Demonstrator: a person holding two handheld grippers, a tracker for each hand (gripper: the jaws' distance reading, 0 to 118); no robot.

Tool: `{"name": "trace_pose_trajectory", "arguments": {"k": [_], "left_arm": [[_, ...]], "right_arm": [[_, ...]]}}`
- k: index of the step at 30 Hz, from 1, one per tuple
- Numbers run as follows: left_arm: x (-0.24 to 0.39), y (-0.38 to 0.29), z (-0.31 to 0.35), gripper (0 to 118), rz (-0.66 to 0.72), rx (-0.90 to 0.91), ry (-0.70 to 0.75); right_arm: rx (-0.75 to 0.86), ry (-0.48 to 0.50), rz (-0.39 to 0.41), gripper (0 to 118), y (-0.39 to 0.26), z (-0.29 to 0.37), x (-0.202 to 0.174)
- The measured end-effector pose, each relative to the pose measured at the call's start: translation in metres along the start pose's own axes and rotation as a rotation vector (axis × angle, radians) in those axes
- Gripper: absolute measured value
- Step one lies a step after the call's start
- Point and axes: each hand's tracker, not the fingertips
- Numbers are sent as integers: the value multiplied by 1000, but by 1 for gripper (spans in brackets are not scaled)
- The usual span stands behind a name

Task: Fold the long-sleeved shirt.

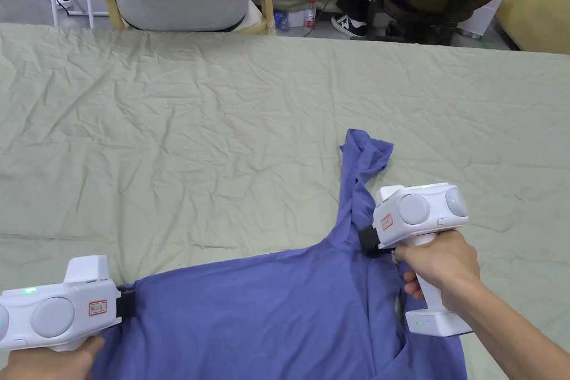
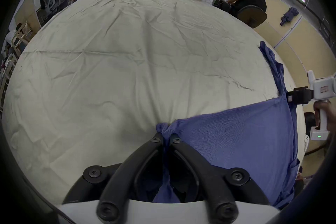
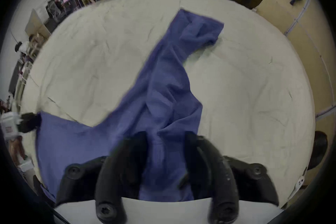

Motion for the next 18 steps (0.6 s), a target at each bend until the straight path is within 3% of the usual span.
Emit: {"name": "trace_pose_trajectory", "arguments": {"k": [3,12,15,18], "left_arm": [[1,0,0,4,-3,2,5],[1,1,0,5,-2,10,16],[1,6,8,5,12,8,12],[5,10,29,5,-24,42,28]], "right_arm": [[25,46,-36,34,-2,1,6],[38,22,30,37,-5,-2,-2],[95,92,-69,7,-8,20,7],[214,81,10,7,-17,61,8]]}}
